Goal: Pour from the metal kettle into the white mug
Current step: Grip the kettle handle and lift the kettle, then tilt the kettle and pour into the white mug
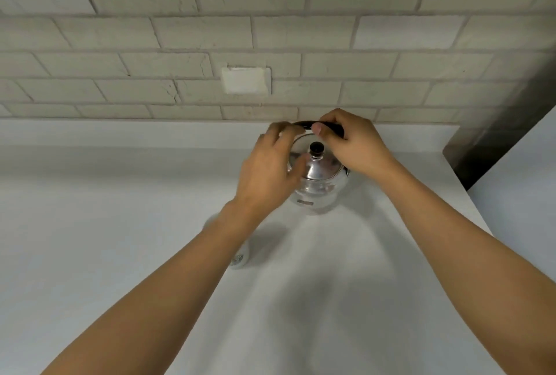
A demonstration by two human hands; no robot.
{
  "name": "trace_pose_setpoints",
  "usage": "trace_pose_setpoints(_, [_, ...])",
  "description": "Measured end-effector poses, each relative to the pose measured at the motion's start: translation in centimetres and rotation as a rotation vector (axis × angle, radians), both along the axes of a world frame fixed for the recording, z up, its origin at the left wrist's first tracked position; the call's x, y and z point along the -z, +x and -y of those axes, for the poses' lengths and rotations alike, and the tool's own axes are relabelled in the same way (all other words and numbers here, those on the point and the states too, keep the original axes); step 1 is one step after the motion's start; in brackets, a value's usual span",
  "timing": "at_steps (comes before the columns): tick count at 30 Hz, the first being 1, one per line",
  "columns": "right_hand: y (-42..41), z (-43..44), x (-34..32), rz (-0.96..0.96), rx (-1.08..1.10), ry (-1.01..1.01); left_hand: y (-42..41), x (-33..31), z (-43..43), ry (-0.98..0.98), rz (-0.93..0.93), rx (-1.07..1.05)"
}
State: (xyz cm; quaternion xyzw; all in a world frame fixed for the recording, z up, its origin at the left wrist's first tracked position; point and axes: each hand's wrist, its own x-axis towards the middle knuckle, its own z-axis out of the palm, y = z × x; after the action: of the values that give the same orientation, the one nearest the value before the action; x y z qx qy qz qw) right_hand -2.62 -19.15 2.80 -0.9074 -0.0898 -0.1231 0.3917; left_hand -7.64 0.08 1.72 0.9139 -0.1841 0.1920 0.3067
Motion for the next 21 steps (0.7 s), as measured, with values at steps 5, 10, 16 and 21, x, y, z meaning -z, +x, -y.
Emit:
trace_pose_setpoints(5, [-5.3,-0.7,-2.5,0.071,0.0,0.032,-6.8,2.1,-0.1,0.128,-0.046,0.014])
trace_pose_setpoints(10, [-9.8,-1.4,-3.5,0.054,-0.05,0.01,-10.1,3.0,-0.1,0.115,-0.166,0.002])
trace_pose_setpoints(16, [-12.6,-2.4,-4.2,0.025,-0.106,-0.07,-12.7,4.1,-0.4,0.045,-0.271,0.042])
trace_pose_setpoints(21, [-13.1,-3.9,-5.2,0.029,-0.158,-0.15,-13.6,4.8,-0.4,-0.073,-0.322,0.039])
